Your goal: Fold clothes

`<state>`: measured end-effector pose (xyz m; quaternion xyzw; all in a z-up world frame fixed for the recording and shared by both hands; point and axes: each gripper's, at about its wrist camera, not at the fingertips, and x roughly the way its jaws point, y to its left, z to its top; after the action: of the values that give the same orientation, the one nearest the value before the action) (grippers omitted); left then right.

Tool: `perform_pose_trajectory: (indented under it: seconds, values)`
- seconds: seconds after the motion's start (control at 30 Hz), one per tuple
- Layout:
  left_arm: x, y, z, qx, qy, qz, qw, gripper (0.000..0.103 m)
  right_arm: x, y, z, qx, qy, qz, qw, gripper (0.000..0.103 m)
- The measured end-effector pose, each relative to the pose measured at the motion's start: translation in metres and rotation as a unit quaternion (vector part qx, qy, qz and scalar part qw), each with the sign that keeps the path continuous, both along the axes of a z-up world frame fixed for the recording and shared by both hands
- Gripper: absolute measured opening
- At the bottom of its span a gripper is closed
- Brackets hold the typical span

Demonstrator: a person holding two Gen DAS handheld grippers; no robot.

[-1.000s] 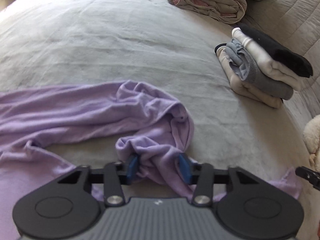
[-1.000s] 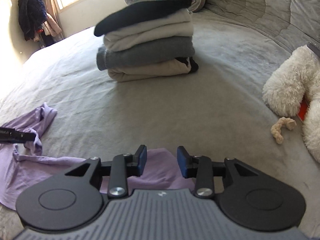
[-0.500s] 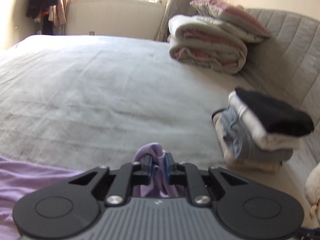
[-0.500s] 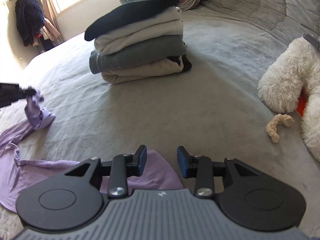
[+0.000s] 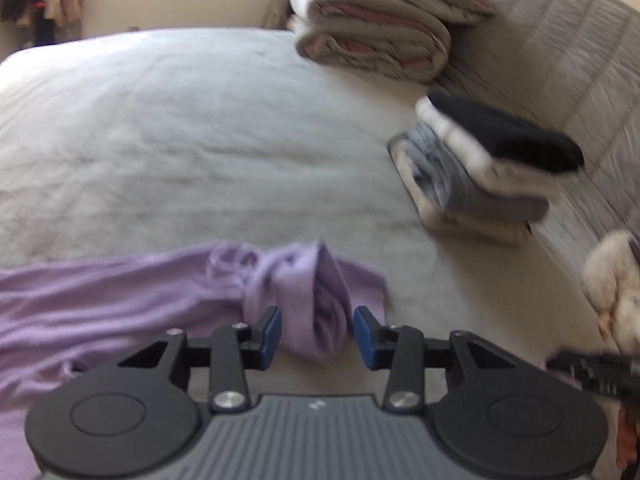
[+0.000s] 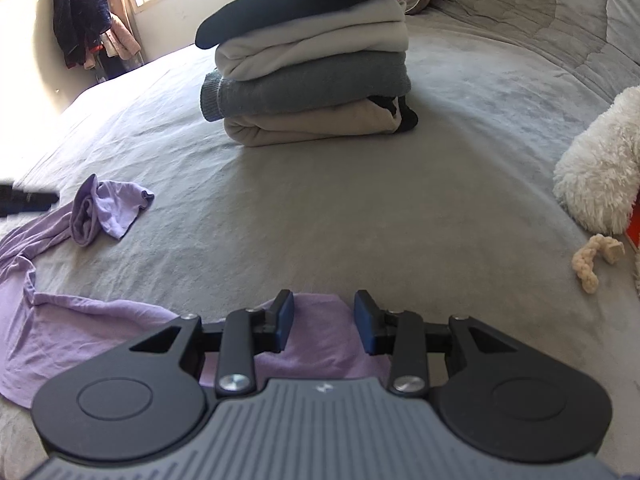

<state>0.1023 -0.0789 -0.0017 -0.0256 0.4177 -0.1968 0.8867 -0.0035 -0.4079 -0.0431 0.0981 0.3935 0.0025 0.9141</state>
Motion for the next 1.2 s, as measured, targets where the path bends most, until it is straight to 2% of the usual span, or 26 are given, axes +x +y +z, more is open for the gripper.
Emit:
perform_pose_trajectory:
  seconds: [0.03,0.1,0.13,0.17,0.33,0.4,0.53,0.87,0.97,1.0,1.1,1.2]
  values:
    - [-0.005,-0.001,-0.006,0.000,0.007,-0.013,0.9999,0.041,0.000,0.001,-0.001,-0.007,-0.001,0.000,1.000,0.030]
    - [-0.015,-0.001,-0.016,-0.005,0.018,-0.034,0.9993,0.041,0.000,0.004,-0.002,-0.020,-0.004,0.002,1.000,0.009]
    - [-0.020,-0.001,-0.020,-0.009,0.021,-0.041,0.9989,0.041,0.000,0.005,-0.002,-0.024,-0.006,0.003,1.000,0.003]
    - [-0.025,-0.002,-0.023,-0.012,0.022,-0.046,0.9986,0.041,-0.002,0.006,-0.002,-0.025,-0.009,0.001,1.000,0.001]
    - [-0.039,-0.004,-0.030,-0.026,0.019,-0.072,0.9969,0.042,-0.012,0.005,0.007,-0.039,-0.035,-0.017,0.998,0.001]
    - [-0.040,-0.006,-0.031,-0.023,0.015,-0.079,0.9965,0.048,-0.017,0.005,0.011,-0.045,-0.048,-0.026,0.997,0.001]
    - [-0.042,-0.011,-0.033,-0.011,0.007,-0.093,0.9956,0.048,-0.025,0.001,0.019,-0.051,-0.069,-0.045,0.995,0.001]
    - [-0.051,-0.030,-0.040,0.038,-0.024,-0.111,0.9928,0.050,-0.010,-0.005,0.007,-0.041,-0.053,-0.055,0.996,0.001]
    - [-0.057,-0.031,-0.039,0.034,-0.030,-0.105,0.9935,0.050,-0.009,-0.010,0.004,-0.037,-0.047,-0.064,0.996,0.003]
    - [-0.059,-0.032,-0.038,0.028,-0.031,-0.103,0.9938,0.050,-0.010,-0.013,0.005,-0.036,-0.046,-0.069,0.996,0.013]
    - [-0.069,-0.034,-0.034,0.010,-0.040,-0.104,0.9937,0.050,-0.013,-0.021,0.007,-0.033,-0.044,-0.084,0.995,0.014]
    - [-0.080,-0.039,-0.030,-0.006,-0.047,-0.112,0.9925,0.050,-0.021,-0.035,0.014,-0.001,-0.046,-0.095,0.994,0.016]
